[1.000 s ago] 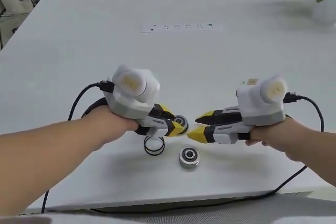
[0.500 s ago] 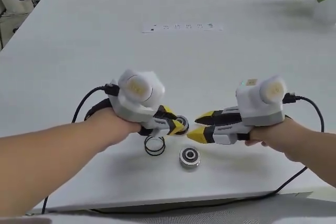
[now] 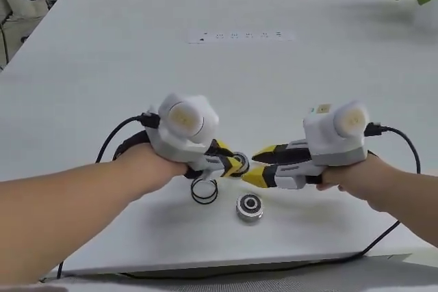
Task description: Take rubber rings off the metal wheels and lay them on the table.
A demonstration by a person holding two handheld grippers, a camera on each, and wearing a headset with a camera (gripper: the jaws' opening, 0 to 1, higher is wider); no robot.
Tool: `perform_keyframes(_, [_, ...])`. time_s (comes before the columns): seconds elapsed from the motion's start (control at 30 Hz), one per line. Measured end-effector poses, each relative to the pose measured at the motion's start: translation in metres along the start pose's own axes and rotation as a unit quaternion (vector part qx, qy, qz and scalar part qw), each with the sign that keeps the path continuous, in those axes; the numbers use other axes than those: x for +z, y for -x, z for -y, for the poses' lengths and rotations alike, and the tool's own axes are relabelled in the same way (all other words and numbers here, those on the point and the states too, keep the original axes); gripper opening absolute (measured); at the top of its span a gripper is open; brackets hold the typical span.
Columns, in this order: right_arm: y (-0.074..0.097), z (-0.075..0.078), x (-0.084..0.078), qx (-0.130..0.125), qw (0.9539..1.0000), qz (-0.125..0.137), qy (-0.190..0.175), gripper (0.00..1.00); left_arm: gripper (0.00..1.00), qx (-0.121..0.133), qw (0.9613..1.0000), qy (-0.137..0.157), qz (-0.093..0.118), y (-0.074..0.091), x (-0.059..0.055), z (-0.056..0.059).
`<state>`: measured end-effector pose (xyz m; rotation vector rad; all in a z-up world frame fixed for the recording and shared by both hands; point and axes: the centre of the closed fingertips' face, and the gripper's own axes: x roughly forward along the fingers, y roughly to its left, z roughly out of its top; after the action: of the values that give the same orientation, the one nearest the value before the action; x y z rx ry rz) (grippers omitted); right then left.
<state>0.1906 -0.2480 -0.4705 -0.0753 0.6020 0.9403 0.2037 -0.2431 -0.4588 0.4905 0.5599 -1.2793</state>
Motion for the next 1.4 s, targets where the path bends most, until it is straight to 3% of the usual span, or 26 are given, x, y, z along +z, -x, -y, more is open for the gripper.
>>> perform_keyframes(0.63, [-0.012, 0.002, 0.000, -0.010, 0.9994, -0.019, 0.026, 0.22, 0.07, 0.003, 1.0000, 0.005, 0.000, -0.003, -0.001, -0.001])
perform_keyframes(0.77, [-0.009, 0.003, -0.004, -0.012, 0.9995, -0.021, 0.022, 0.19, 0.07, 0.004, 1.0000, 0.006, 0.001, -0.003, -0.001, -0.001])
perform_keyframes(0.93, [-0.004, 0.007, -0.007, -0.018, 0.9993, -0.026, 0.019, 0.07, 0.07, 0.006, 1.0000, 0.007, 0.002, -0.003, -0.001, -0.001])
perform_keyframes(1.4, [-0.005, 0.012, -0.007, -0.030, 0.9991, -0.030, 0.002, 0.00, 0.07, 0.011, 0.9999, 0.009, -0.001, -0.003, -0.002, -0.001])
